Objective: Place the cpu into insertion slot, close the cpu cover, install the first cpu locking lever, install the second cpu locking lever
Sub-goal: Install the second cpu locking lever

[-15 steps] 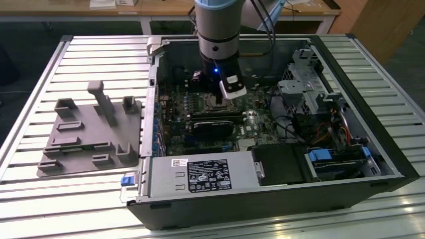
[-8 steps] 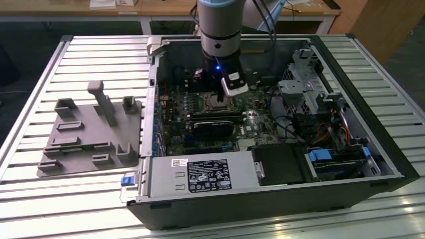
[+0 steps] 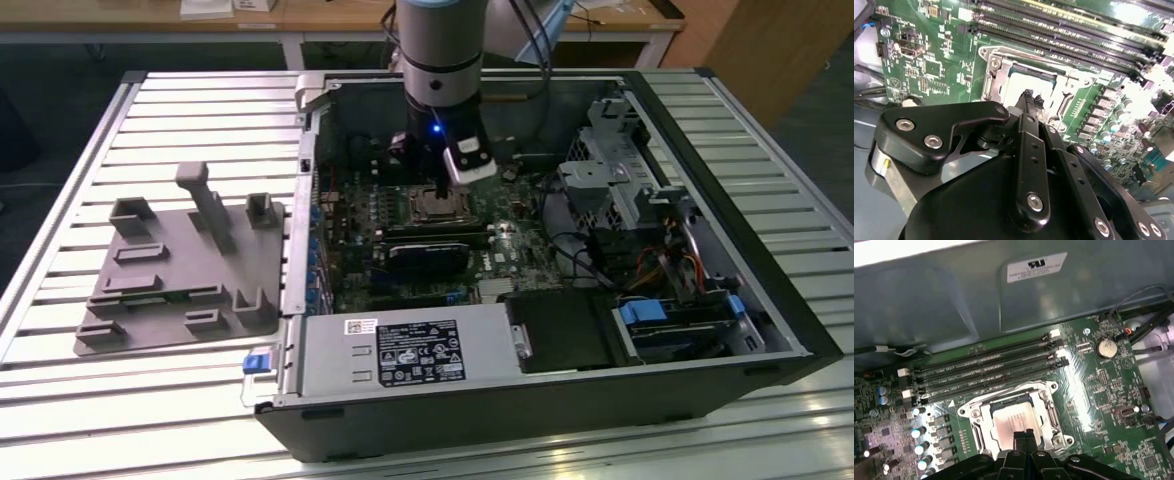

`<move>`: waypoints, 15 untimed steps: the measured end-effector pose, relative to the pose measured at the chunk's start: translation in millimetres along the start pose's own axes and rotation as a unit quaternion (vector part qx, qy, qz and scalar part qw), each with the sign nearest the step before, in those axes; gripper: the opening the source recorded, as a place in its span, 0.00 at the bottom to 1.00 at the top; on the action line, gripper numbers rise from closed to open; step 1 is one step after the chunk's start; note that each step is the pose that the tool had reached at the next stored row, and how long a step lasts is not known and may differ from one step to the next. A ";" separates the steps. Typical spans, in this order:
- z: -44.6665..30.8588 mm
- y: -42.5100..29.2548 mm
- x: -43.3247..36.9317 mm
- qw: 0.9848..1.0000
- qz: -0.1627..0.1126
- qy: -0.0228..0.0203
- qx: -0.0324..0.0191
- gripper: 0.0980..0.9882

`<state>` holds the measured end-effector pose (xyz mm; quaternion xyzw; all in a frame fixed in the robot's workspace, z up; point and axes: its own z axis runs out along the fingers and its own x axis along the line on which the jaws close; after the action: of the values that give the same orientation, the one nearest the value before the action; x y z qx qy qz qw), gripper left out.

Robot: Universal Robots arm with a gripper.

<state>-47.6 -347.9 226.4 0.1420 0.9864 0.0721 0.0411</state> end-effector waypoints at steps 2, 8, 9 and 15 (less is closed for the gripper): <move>0.1 1.0 0.3 1.000 0.000 0.000 0.000 0.00; -8.4 2.7 -0.1 1.000 0.000 0.000 0.002 0.00; -10.2 3.0 -0.2 1.000 0.000 -0.001 0.002 0.00; -12.9 3.5 -0.4 1.000 -0.001 -0.001 0.003 0.00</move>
<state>-47.6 -346.4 239.6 0.1416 0.9866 0.0694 0.0415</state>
